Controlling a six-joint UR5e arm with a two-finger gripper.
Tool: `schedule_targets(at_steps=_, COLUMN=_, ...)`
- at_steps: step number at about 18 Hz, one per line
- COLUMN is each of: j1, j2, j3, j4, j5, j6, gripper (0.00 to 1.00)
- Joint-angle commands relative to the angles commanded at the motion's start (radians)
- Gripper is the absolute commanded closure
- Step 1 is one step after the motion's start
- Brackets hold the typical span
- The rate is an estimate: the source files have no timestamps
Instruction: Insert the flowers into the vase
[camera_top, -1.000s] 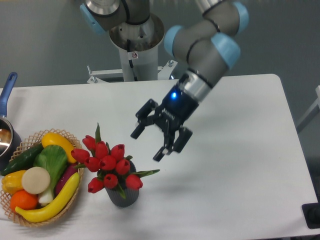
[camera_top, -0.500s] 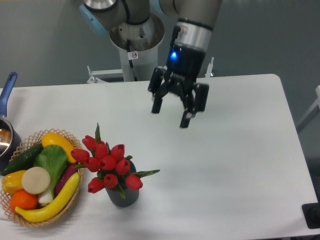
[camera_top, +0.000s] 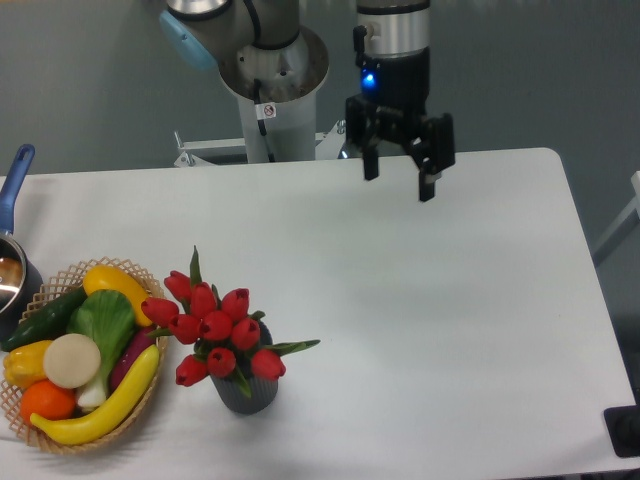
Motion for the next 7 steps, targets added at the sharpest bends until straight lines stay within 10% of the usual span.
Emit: schedule_targets(at_steps=7, j1=0.005, j2=0.008, j3=-0.011, j4=0.001, j5=-0.038, j6=-0.011, gripper=0.00)
